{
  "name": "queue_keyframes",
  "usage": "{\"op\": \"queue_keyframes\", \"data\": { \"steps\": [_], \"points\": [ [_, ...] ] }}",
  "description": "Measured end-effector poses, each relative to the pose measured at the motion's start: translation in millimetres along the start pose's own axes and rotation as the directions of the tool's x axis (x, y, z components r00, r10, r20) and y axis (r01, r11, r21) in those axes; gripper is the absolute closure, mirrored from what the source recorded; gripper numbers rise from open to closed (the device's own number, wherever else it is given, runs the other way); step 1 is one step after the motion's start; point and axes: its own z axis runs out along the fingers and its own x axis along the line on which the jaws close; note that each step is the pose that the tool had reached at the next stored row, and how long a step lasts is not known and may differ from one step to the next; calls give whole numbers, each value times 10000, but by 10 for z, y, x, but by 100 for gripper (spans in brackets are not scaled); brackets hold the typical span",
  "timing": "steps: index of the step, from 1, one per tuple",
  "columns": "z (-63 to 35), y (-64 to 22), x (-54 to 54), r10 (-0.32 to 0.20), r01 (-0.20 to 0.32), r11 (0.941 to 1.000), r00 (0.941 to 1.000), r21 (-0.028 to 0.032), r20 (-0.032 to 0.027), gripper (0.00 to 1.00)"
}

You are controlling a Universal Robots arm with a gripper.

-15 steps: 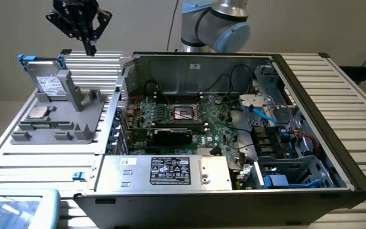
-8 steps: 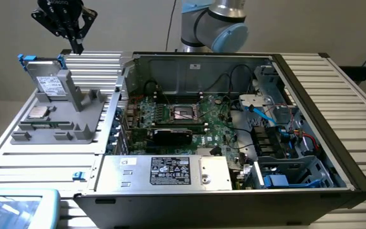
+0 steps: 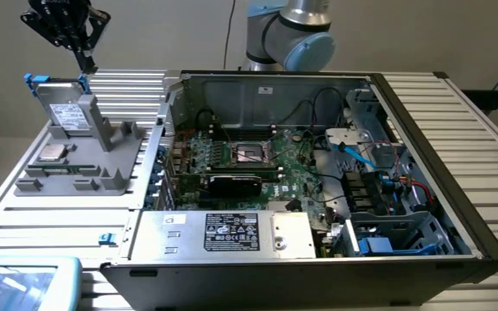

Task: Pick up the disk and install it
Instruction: 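Reach for the disk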

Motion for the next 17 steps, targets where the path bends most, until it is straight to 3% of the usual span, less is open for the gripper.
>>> {"op": "queue_keyframes", "data": {
  "steps": [6,17],
  "points": [
    [8,72,258,5,-5,10000,10000,8,-78,89],
    [22,226,693,14,-12,10000,9996,40,-275,89]
  ]
}}
